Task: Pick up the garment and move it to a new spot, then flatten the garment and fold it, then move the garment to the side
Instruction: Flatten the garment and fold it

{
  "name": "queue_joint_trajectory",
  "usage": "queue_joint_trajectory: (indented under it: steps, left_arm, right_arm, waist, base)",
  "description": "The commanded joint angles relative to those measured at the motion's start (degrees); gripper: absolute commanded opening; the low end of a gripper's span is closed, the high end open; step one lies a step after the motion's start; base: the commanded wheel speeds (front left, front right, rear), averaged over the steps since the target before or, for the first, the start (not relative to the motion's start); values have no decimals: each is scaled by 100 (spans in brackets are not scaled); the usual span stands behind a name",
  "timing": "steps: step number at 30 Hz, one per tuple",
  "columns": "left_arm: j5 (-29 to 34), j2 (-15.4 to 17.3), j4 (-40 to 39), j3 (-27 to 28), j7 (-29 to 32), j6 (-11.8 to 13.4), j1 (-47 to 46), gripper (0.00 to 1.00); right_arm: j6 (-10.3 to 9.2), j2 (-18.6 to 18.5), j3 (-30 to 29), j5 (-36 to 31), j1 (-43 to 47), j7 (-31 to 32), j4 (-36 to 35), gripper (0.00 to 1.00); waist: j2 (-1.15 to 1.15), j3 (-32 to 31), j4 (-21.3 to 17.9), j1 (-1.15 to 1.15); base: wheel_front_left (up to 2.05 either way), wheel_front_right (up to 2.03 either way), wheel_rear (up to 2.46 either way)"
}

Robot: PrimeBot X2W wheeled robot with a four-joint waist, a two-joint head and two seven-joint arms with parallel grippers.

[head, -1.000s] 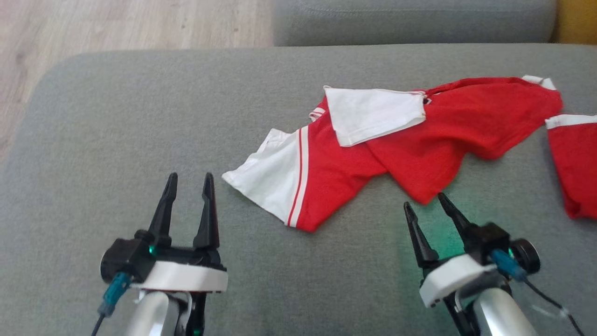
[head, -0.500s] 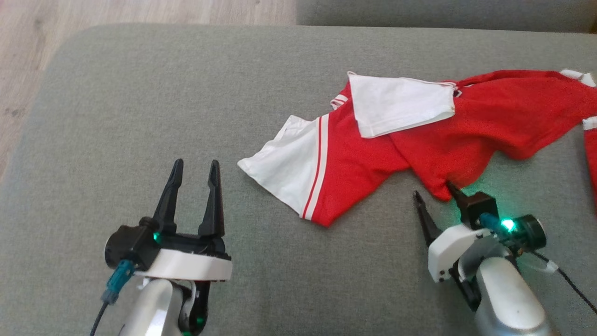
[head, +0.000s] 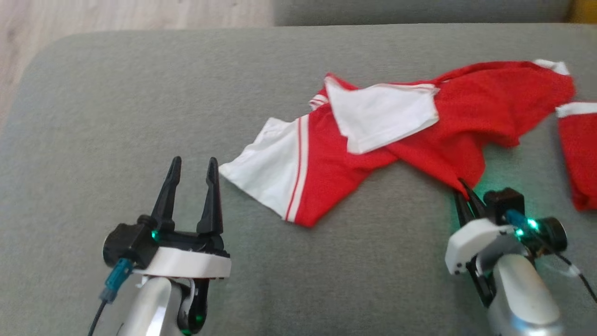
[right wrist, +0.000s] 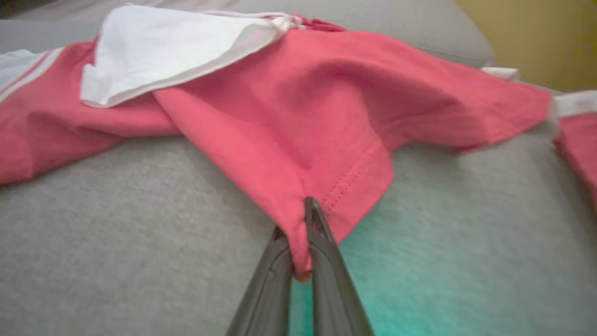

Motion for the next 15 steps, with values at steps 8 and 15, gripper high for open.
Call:
queue_joint_trajectory:
  steps: [8, 15]
  left_arm:
    - [10, 12, -229, 284, -27, 27, -83, 100]
    - [-20, 12, -237, 212, -27, 41, -97, 100]
  right_arm:
    - [-4, -9, -598, -245, 691, -50, -811, 0]
    - [-4, -9, -1219, -398, 1160, 232, -1465, 0]
  waist:
    - [0, -304, -753, -1]
    - [0, -390, -920, -1]
  base:
    - [0, 0, 0]
    - [0, 0, 0]
